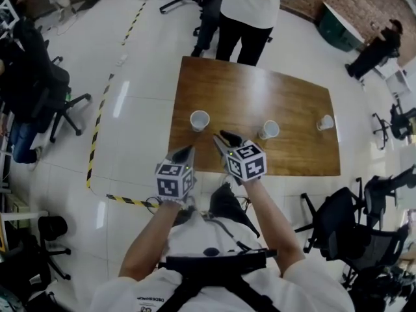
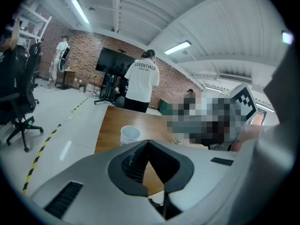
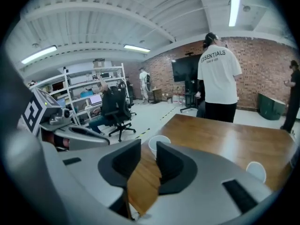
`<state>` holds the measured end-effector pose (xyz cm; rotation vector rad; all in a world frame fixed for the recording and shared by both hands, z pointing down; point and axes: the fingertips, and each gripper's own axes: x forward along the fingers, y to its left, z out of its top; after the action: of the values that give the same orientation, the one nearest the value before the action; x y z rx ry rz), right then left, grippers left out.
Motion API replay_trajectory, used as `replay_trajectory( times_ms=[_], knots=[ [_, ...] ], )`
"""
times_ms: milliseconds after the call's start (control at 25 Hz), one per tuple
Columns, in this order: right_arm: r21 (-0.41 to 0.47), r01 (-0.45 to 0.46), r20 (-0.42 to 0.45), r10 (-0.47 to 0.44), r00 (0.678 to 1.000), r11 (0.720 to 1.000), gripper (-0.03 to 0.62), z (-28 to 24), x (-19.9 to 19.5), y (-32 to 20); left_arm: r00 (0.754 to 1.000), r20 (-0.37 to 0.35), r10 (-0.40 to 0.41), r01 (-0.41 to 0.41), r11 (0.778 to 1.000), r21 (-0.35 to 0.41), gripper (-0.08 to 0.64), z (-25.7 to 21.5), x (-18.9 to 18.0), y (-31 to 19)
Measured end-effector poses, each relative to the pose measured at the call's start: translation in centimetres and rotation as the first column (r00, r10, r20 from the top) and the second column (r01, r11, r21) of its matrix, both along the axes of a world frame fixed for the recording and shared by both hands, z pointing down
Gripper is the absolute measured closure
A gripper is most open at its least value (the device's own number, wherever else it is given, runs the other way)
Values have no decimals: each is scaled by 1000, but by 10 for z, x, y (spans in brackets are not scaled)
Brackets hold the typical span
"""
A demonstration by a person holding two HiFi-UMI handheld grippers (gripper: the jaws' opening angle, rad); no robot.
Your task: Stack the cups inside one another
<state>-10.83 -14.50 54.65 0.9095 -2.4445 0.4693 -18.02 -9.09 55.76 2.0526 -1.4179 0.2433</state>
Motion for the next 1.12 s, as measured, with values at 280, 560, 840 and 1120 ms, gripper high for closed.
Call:
replay_trajectory(
  times_ms=[280,560,840,1120],
  knots=[
    [-2,153,-106,-153,983,988,460,25,-42,-27,999,14,-44,45,999,-21,560,14,-6,-16],
    [-46,230,-161,-235,959,972,462,49,-73,-49,997,52,-65,67,996,-53,560,25,-15,-33],
    [-63,285,-198,-292,936,956,473,65,-95,-57,993,63,-99,104,991,-88,560,38,-26,-46],
    [-104,308,-252,-325,912,946,488,85,-103,-57,989,64,-132,139,982,-131,560,48,-41,-49]
  ],
)
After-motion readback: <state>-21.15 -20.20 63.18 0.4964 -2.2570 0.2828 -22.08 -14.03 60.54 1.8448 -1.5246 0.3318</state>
